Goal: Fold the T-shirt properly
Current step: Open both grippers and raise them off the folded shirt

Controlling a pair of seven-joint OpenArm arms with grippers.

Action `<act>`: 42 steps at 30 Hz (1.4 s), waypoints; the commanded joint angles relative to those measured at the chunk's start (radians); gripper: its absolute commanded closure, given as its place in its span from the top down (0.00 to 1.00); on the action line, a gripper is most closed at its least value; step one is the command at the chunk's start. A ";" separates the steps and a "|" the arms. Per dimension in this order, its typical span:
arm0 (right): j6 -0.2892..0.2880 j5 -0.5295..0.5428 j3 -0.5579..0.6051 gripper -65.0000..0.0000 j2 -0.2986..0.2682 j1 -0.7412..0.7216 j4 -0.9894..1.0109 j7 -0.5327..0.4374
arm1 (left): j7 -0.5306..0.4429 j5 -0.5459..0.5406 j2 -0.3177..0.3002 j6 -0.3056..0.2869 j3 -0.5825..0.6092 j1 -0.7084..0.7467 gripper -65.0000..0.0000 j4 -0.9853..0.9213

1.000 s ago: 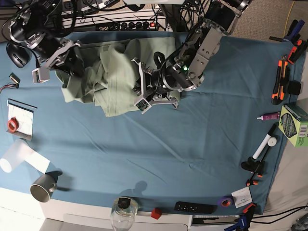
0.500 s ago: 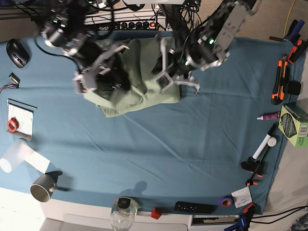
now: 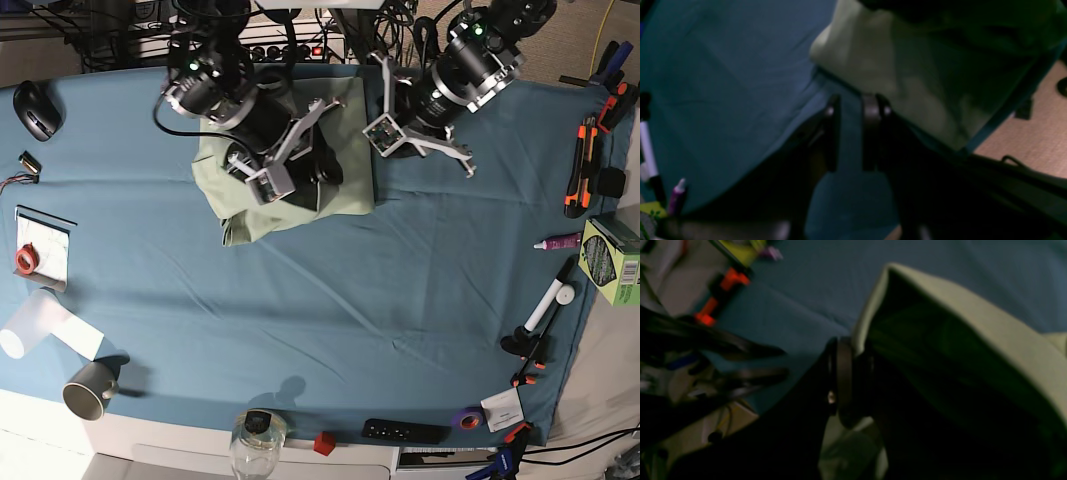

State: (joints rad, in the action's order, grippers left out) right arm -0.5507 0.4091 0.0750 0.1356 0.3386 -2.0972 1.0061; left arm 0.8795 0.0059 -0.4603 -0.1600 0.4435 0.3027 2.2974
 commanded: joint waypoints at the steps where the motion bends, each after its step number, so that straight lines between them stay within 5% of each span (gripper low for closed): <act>1: -0.003 0.023 0.006 0.00 0.006 -0.023 0.002 -0.037 | -0.018 0.006 -0.003 0.009 -0.002 -0.003 0.19 0.020; 17: 0.005 0.080 0.087 0.00 0.006 -0.125 0.195 -0.016 | -0.019 0.010 -0.003 0.033 -0.002 -0.003 0.19 0.020; 21: 0.040 0.043 0.144 0.22 0.006 -0.126 0.194 -0.034 | -0.019 0.024 -0.004 0.037 -0.006 0.001 0.19 0.026; 32: 0.035 0.060 0.143 0.22 0.006 -0.152 0.183 -0.041 | -0.003 0.057 -0.006 0.066 -0.008 0.002 0.19 0.059; 39: 0.036 -0.172 0.086 0.23 0.006 -0.253 0.152 -0.038 | 0.012 0.121 -0.006 0.141 -0.040 0.058 0.19 0.059; 42: 0.042 -0.386 0.018 0.41 0.001 -0.296 0.155 -0.052 | 0.021 0.121 -0.006 0.141 -0.084 0.121 0.19 0.059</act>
State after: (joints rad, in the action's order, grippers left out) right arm -0.5137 -0.0010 0.0914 0.1356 0.0612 -1.9251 0.9852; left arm 0.9161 0.1234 -0.4629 -0.0231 0.3622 0.4221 2.3375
